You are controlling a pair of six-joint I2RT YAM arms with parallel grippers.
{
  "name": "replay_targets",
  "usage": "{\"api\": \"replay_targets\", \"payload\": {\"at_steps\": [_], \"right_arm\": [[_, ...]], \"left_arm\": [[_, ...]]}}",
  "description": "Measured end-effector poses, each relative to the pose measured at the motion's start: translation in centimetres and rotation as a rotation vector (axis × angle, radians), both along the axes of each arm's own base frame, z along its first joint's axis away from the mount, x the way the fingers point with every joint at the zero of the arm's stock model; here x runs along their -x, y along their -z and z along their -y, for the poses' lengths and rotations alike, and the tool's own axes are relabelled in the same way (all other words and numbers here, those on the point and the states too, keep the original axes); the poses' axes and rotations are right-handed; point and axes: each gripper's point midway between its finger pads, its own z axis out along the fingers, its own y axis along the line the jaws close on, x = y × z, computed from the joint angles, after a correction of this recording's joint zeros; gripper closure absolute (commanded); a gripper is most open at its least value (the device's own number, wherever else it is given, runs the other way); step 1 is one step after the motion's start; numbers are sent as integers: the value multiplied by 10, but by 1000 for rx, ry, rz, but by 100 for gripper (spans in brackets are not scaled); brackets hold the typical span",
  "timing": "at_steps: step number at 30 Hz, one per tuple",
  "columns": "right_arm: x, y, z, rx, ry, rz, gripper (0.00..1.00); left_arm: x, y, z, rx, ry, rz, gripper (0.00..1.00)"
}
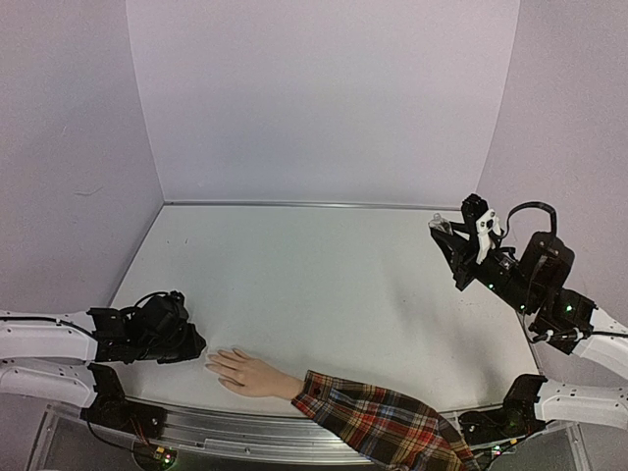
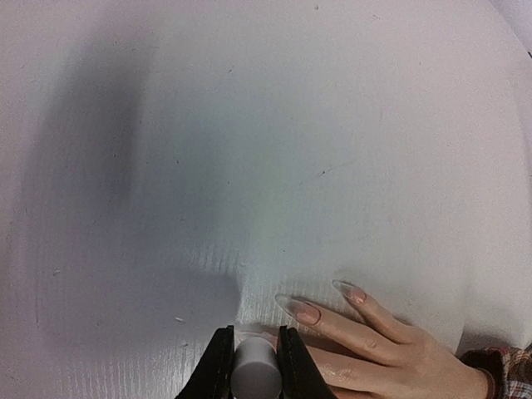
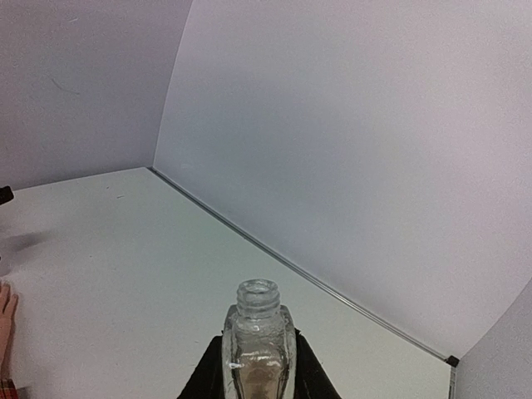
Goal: Paint the nails
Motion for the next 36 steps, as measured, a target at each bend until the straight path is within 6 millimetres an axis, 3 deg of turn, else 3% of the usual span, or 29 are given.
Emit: {"api": "replay_targets", "payload": {"at_steps": [22,30,36], "right_arm": [[0,1,0,-8,-2,-7,100],[0,3,-1,-8,-5,-12,100],[1,3,-1,-8,-7,-12,100]], "left_arm": [[0,6,-7,-32,-32,-13,100],[1,-17,-8,36,-33,38,100],[1,-10,-6,16,-21,21,100]]}}
